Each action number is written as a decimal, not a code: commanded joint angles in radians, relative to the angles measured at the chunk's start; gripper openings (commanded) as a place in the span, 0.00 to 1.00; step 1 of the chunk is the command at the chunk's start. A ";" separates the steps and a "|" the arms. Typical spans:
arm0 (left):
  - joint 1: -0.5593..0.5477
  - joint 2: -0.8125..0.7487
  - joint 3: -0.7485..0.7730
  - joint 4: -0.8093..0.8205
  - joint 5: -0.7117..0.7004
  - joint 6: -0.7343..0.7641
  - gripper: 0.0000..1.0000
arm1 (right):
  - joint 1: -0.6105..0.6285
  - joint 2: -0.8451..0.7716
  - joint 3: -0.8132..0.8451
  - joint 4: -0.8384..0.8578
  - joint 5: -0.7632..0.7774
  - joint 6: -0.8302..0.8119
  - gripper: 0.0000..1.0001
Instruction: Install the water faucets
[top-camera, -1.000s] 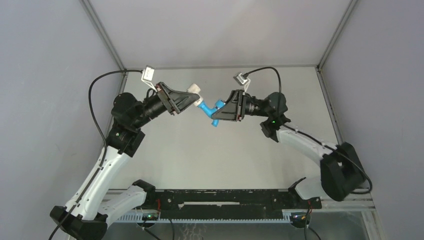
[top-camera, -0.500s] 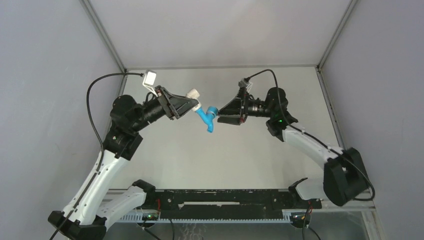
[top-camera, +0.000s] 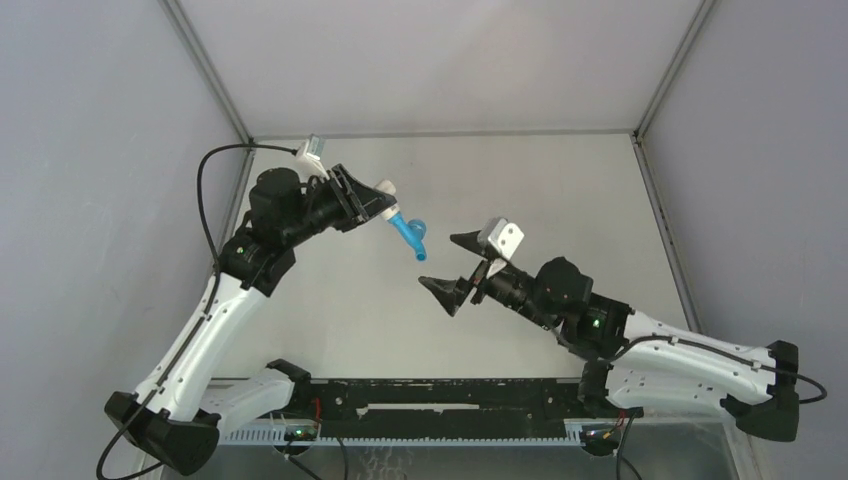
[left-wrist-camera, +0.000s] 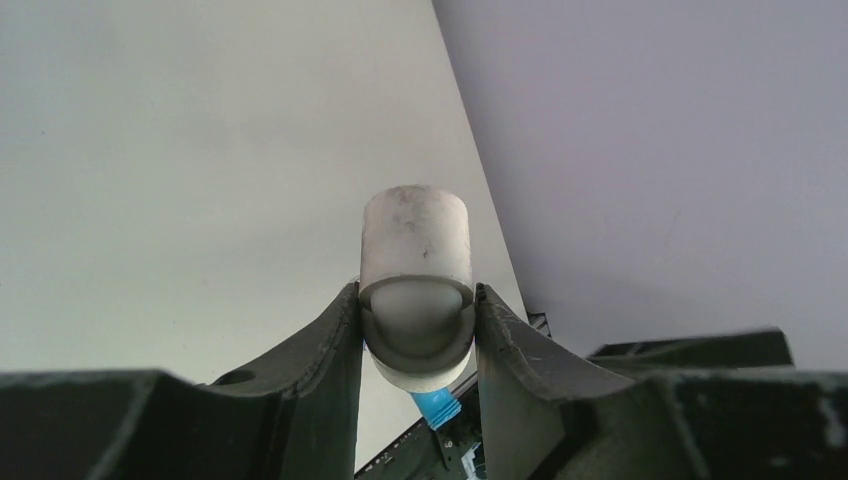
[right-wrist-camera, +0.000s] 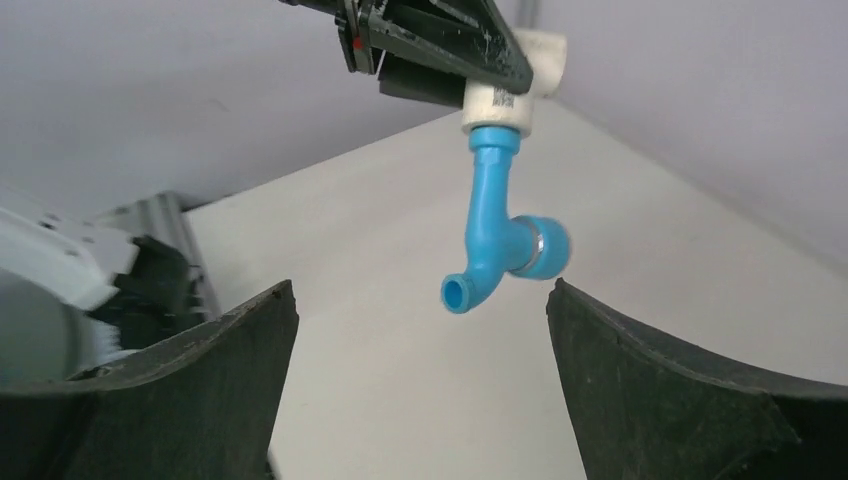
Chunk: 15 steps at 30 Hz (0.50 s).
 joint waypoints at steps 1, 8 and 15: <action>0.000 0.013 0.079 0.023 -0.042 -0.063 0.00 | 0.112 0.014 -0.066 0.240 0.329 -0.508 1.00; 0.000 0.017 0.088 0.024 -0.049 -0.073 0.00 | 0.211 0.240 -0.066 0.477 0.509 -0.728 1.00; 0.000 0.009 0.086 0.022 -0.044 -0.073 0.00 | 0.174 0.365 -0.027 0.551 0.519 -0.631 0.88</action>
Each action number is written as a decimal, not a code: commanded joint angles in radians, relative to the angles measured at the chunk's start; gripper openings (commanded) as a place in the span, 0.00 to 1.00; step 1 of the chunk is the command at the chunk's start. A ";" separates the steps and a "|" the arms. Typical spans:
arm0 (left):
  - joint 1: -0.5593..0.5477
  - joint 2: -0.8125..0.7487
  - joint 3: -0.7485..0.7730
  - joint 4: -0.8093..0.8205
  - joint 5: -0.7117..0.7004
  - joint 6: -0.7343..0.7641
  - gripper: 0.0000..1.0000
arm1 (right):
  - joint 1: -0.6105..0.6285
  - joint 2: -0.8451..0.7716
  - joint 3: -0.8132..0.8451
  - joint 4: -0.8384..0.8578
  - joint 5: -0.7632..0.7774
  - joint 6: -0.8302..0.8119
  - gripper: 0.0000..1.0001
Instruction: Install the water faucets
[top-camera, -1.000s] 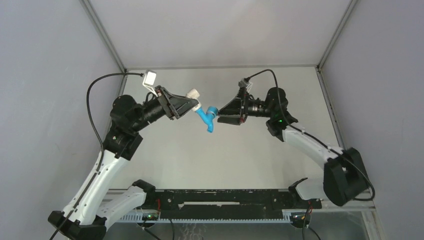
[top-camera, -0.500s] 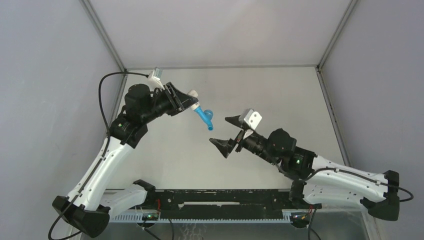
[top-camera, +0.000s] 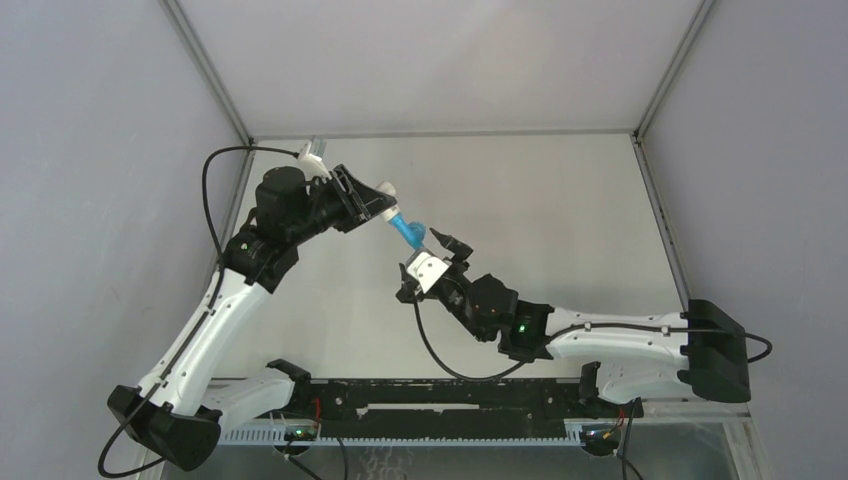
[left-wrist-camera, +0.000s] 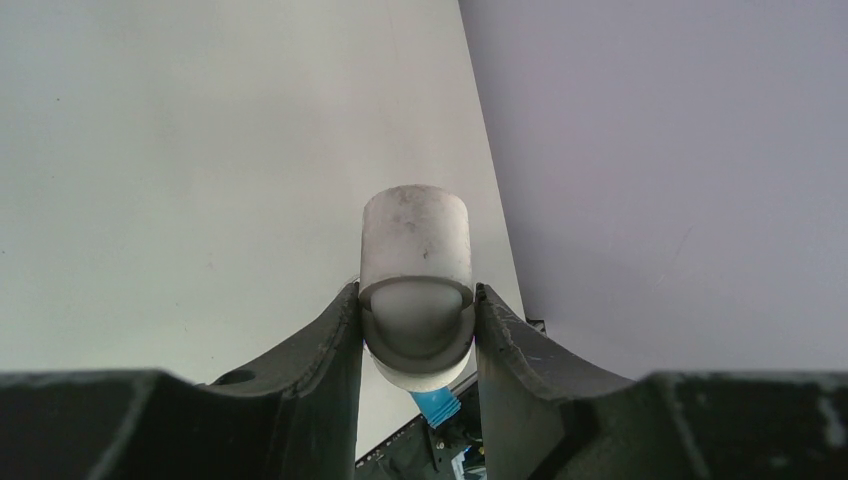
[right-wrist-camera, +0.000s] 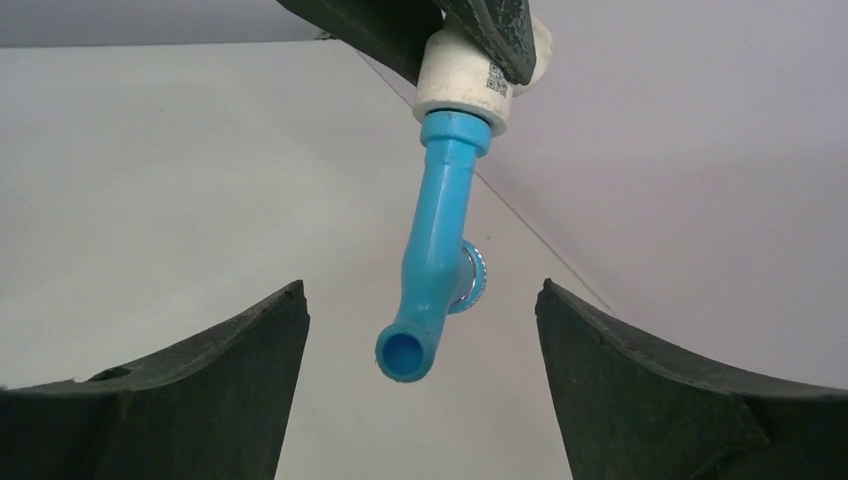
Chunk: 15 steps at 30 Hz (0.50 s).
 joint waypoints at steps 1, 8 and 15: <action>0.000 -0.023 0.085 0.058 0.001 -0.023 0.00 | -0.025 0.058 0.048 0.139 0.069 0.016 0.84; 0.000 -0.025 0.084 0.072 0.026 -0.024 0.00 | -0.059 0.128 0.070 0.136 0.049 0.098 0.58; 0.000 -0.033 0.073 0.090 0.034 -0.019 0.00 | -0.105 0.081 0.089 0.009 -0.129 0.251 0.29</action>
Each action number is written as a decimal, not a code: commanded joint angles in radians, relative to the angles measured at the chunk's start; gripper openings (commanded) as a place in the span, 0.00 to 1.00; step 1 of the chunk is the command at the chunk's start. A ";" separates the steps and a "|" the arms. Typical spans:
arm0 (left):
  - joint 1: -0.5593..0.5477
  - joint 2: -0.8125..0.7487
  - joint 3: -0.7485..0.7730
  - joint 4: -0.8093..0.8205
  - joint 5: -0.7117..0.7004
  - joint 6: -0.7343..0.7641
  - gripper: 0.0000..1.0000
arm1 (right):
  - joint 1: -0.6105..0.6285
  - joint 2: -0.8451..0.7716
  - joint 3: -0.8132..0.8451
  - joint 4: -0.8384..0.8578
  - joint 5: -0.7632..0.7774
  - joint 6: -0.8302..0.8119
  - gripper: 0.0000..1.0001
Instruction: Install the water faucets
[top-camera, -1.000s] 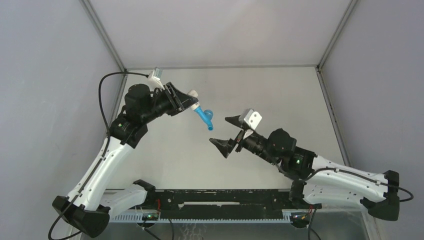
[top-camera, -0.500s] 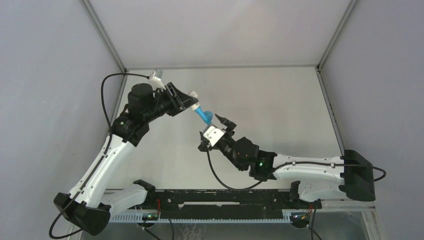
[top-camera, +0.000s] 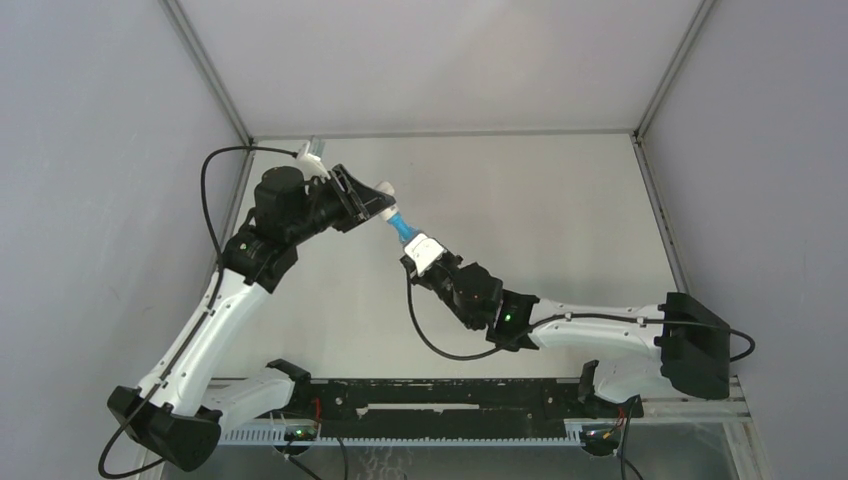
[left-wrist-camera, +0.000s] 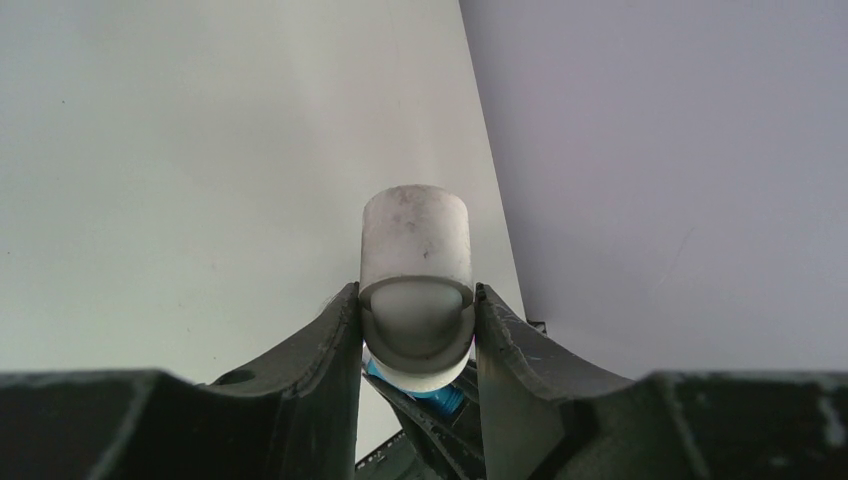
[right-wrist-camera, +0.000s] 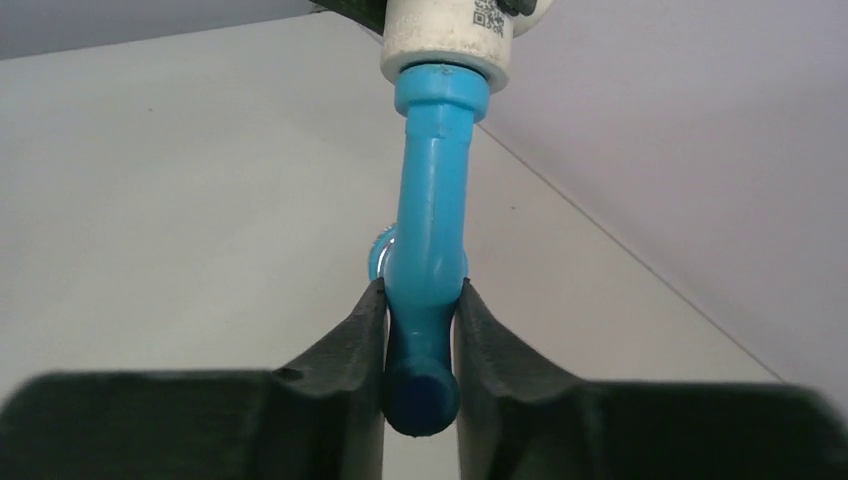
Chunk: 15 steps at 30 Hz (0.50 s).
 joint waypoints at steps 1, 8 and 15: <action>0.000 -0.038 0.061 0.109 0.028 -0.023 0.00 | -0.049 -0.069 0.066 -0.094 -0.212 0.189 0.22; 0.000 -0.050 0.023 0.199 0.099 -0.026 0.00 | -0.238 -0.183 0.064 -0.195 -0.759 0.544 0.00; -0.003 -0.056 -0.036 0.368 0.242 -0.027 0.00 | -0.549 -0.119 0.005 0.302 -1.480 1.268 0.00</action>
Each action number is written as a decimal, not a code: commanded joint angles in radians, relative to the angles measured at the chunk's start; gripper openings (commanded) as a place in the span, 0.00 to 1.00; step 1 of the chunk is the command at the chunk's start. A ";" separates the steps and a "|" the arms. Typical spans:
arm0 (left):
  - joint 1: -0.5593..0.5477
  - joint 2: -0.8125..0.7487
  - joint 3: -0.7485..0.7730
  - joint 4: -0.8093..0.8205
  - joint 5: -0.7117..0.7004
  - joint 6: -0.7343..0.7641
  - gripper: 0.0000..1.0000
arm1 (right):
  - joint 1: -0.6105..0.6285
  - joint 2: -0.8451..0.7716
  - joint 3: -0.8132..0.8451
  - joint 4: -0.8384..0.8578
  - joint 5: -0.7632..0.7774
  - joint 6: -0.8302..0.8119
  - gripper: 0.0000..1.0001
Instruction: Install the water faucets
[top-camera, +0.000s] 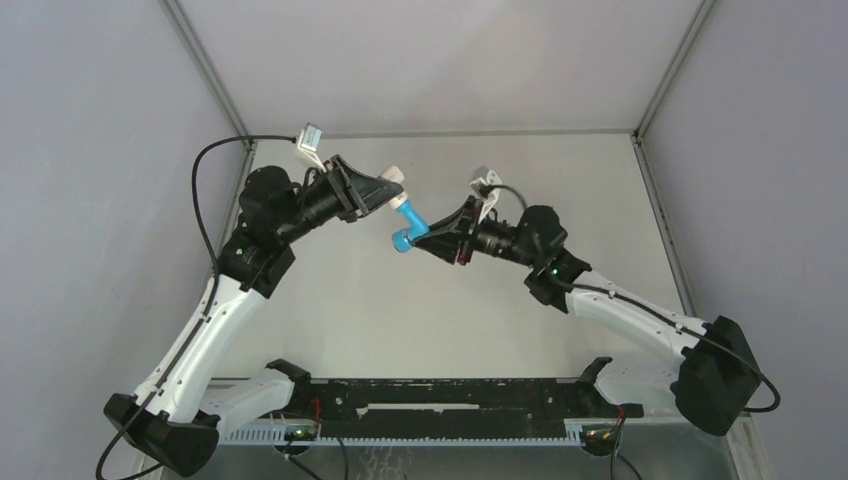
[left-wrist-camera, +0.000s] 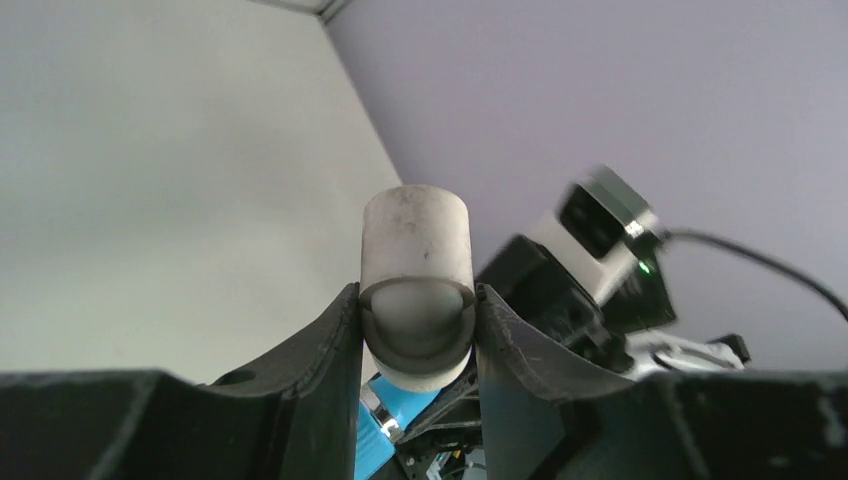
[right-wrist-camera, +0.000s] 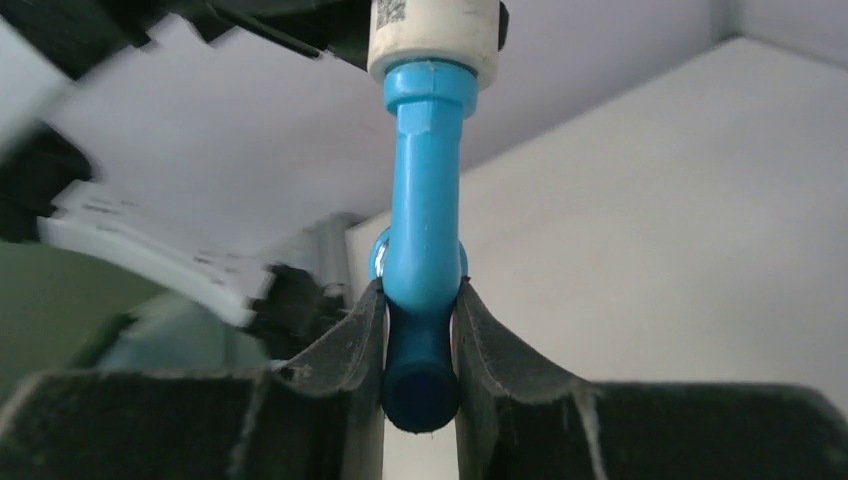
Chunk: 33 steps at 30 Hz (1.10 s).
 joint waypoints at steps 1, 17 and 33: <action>-0.006 -0.020 -0.042 0.225 0.146 -0.034 0.00 | -0.139 0.080 -0.005 0.520 -0.589 0.652 0.00; -0.019 -0.083 -0.116 0.357 0.098 -0.007 0.00 | -0.249 0.190 0.025 0.341 -0.663 0.880 1.00; -0.019 -0.056 0.008 0.115 -0.074 -0.022 0.00 | 0.346 -0.310 0.031 -0.449 0.805 -0.745 1.00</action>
